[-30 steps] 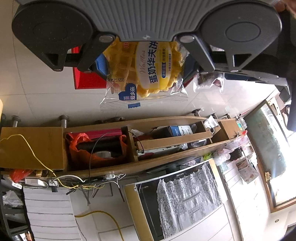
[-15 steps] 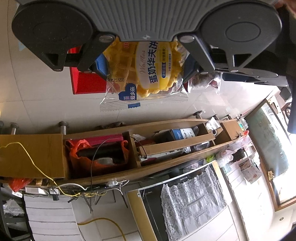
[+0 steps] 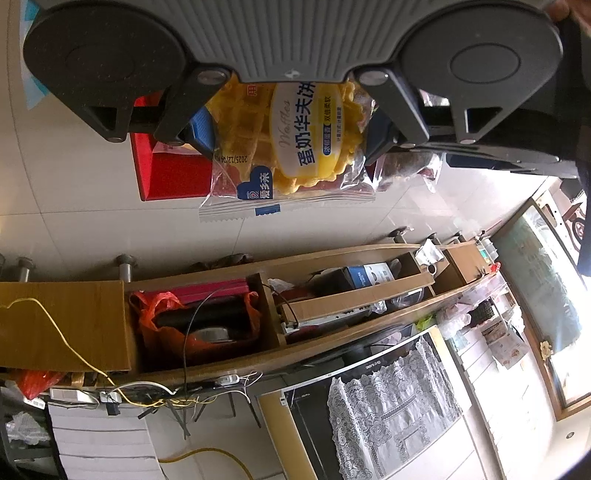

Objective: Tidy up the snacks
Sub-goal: 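Carry the jerky and waffle packets with both tools over the red box, then lower the jerky packet into the box and open the left tool while the right tool lowers the waffle packet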

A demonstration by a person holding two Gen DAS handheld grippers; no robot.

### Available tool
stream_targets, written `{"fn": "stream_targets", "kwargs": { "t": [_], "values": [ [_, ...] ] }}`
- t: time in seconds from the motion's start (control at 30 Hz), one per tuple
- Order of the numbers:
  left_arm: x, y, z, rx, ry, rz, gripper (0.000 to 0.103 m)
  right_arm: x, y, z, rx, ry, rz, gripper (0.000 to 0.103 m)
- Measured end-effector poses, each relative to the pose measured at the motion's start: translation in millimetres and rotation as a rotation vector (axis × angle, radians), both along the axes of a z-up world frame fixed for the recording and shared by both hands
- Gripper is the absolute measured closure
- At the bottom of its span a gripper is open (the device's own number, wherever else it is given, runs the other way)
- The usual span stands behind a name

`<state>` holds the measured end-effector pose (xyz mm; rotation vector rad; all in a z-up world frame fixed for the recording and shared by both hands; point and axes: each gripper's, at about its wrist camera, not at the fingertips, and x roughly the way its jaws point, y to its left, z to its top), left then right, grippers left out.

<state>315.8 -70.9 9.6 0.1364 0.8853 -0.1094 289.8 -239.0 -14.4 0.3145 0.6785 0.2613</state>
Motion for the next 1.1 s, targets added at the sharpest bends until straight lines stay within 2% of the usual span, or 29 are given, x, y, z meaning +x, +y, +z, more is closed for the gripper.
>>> {"fn": "stream_targets", "kwargs": {
  "t": [0.9, 0.97, 1.03, 1.1],
  "values": [
    [15.8, -0.7, -29.0, 0.029, 0.053, 0.013, 0.012, 16.2, 1.1, -30.5, 0.008, 0.057, -0.005, 0.026],
    [16.4, -1.3, -30.0, 0.033, 0.055, 0.008, 0.029, 17.5, 2.2, -31.2, 0.007, 0.058, -0.003, 0.026],
    [17.0, -1.5, -31.1, 0.014, 0.074, 0.000, 0.028, 17.6, 3.8, -31.3, 0.002, 0.056, -0.002, 0.026],
    [15.9, -3.2, -31.4, 0.031, 0.066, 0.002, 0.027, 18.1, 4.9, -32.0, -0.003, 0.058, -0.004, 0.026]
  ]
}}
